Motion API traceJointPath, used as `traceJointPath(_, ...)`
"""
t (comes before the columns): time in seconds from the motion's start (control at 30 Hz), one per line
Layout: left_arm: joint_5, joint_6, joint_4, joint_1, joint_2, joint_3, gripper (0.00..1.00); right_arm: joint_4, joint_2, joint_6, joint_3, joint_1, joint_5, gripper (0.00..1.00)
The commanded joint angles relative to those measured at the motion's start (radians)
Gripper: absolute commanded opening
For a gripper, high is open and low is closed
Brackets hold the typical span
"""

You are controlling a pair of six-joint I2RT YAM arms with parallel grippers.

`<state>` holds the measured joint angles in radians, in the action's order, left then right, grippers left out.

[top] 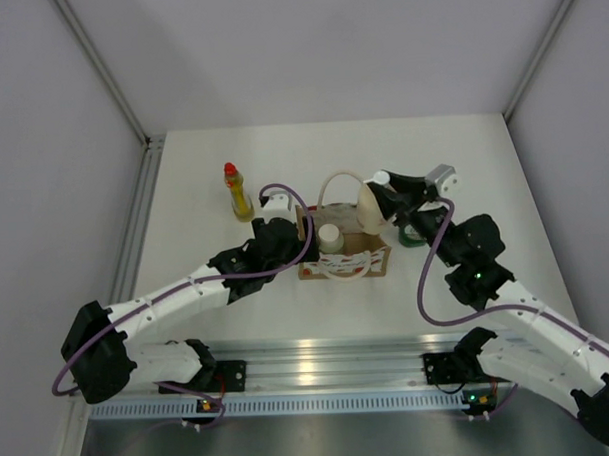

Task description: Take the personal care products out of the canvas bag

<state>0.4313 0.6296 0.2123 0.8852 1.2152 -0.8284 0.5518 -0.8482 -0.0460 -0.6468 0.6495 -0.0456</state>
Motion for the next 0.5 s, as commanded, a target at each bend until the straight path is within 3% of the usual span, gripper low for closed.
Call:
traceJointPath(0.0, 0.001, 0.007, -0.016, 0.004, -0.023, -0.02, 0.92, 0.148, 0.122, -0.034, -0.016, -0.008, 0.071, 0.0)
traceJointPath(0.47, 0.012, 0.001, -0.016, 0.004, -0.029, -0.018, 0.92, 0.016, 0.371, -0.071, 0.146, -0.008, 0.237, 0.0)
